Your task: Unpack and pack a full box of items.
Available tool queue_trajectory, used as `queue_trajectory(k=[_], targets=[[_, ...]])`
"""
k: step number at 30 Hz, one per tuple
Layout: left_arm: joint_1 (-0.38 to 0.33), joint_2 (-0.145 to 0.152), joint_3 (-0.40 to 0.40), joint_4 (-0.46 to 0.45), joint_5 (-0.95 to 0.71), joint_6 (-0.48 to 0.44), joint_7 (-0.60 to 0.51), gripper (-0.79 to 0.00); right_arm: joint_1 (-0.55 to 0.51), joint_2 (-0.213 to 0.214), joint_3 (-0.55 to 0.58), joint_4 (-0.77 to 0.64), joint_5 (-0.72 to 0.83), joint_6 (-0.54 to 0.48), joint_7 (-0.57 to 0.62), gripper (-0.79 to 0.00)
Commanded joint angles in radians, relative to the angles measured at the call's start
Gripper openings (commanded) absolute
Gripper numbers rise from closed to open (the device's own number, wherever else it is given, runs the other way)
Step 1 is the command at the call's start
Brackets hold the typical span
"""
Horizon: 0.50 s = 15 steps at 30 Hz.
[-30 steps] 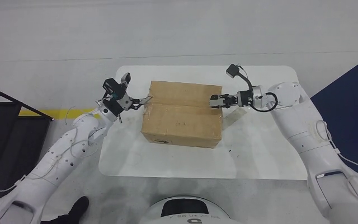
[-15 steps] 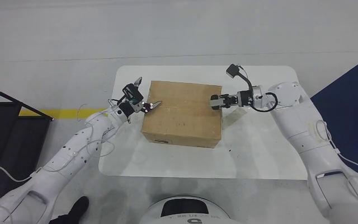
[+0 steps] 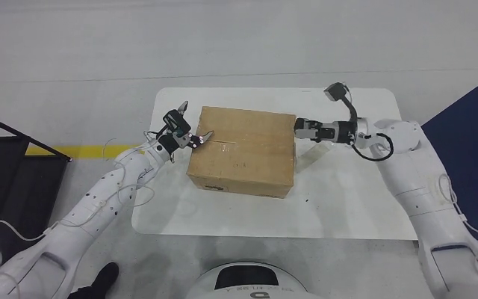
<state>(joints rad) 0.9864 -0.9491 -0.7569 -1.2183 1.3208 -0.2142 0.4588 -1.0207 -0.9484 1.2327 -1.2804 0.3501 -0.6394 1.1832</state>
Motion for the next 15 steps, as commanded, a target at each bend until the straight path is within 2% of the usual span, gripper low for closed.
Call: queue_trajectory(k=[1,3,13,15], targets=[[0.000,0.000,0.000,0.000,0.000,0.000,0.000,0.000,-0.088,0.022,0.091,-0.012,0.015,-0.027,-0.029,0.000],[0.000,0.000,0.000,0.000,0.000,0.000,0.000,0.000,-0.144,0.034,0.142,-0.012,0.043,-0.036,-0.039,0.000],[0.000,0.000,0.000,0.000,0.000,0.000,0.000,0.000,-0.144,0.034,0.142,-0.012,0.043,-0.036,-0.039,0.000],[0.000,0.000,0.000,0.000,0.000,0.000,0.000,0.000,-0.147,0.034,0.153,-0.005,-0.002,-0.027,-0.105,0.000]])
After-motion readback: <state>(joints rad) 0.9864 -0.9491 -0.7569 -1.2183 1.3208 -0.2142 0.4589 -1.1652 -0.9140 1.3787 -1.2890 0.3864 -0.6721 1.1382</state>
